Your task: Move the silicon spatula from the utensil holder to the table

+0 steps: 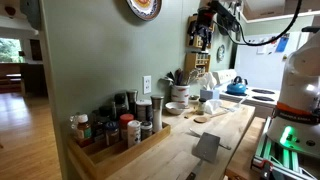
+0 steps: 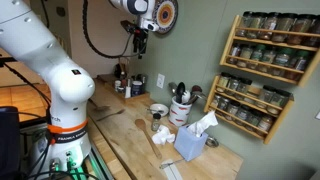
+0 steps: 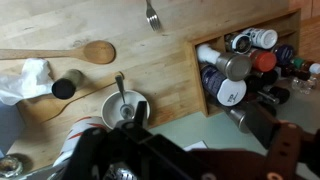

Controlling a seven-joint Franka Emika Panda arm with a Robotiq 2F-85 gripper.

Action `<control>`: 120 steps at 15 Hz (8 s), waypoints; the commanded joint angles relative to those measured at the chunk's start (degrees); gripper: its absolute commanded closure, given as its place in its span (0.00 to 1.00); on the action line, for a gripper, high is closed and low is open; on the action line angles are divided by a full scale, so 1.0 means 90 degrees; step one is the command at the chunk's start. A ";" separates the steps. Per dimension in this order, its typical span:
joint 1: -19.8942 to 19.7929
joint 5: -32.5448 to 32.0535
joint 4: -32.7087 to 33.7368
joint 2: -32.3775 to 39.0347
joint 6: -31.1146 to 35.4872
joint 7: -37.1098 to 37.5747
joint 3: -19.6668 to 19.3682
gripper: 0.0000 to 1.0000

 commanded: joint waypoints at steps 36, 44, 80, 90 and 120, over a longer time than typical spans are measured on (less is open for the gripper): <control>-0.0043 0.0019 0.0011 -0.0001 -0.0016 -0.0019 0.0031 0.00; -0.0043 0.0019 0.0011 -0.0001 -0.0016 -0.0019 0.0031 0.00; -0.1121 -0.1643 0.1811 0.3846 0.2189 0.2948 -0.1356 0.00; -0.1089 -0.1747 0.1985 0.4345 0.2691 0.3155 -0.1381 0.00; -0.0597 -0.2204 0.2425 0.5518 0.4017 0.3408 -0.1985 0.97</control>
